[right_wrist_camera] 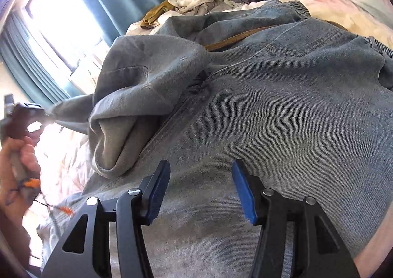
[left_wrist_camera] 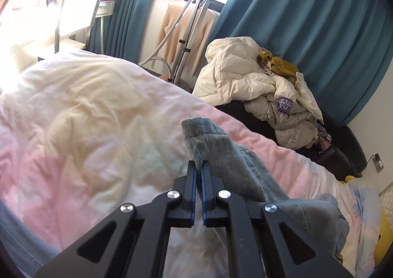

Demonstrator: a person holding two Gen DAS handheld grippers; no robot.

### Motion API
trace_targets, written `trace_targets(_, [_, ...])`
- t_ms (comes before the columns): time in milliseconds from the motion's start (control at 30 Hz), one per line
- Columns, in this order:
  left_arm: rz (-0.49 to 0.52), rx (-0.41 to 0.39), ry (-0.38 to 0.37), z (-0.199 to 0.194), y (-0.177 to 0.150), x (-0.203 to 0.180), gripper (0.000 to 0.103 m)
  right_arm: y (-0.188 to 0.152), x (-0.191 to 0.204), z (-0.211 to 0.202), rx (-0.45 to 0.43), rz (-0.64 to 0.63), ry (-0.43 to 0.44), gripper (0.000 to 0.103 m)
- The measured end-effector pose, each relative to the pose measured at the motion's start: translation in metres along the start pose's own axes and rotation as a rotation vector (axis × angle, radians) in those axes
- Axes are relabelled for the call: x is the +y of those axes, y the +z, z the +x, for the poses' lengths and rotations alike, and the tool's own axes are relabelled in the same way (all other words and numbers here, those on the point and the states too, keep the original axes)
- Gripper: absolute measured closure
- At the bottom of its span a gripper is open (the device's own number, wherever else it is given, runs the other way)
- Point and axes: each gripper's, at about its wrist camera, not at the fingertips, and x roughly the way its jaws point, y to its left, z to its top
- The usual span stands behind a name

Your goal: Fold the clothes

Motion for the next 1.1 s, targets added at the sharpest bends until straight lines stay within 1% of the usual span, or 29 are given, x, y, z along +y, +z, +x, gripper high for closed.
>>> trace_targets(200, [-0.033,-0.097,0.068,-0.068,0.042,0.031,0.100,-0.005,0.007,-0.007,0.008,-0.027,-0.001,0.050])
trace_targets(400, [-0.097,-0.182,0.173,-0.118,0.084,0.086,0.100,-0.009,0.008,-0.013,0.010,-0.028,0.006,0.050])
trace_targets(500, [-0.127,-0.212,0.231,-0.135,0.100,0.115,0.100,-0.010,0.010,-0.013,0.013,-0.039,0.002,0.050])
trace_targets(633, [-0.149,-0.235,0.270,-0.145,0.114,0.142,0.100,-0.015,0.014,-0.015,0.015,-0.047,0.001,0.050])
trace_targets(733, [-0.153,-0.256,0.297,-0.151,0.124,0.159,0.100,-0.014,0.007,-0.016,0.019,-0.047,0.006,0.050])
trace_targets(867, [-0.142,-0.253,0.345,-0.136,0.114,0.182,0.100,-0.013,0.002,-0.023,0.022,-0.053,0.006,0.050])
trace_targets(1100, [-0.185,-0.133,0.356,-0.075,0.049,0.242,0.100,-0.008,0.004,-0.015,0.038,-0.070,0.010,0.050])
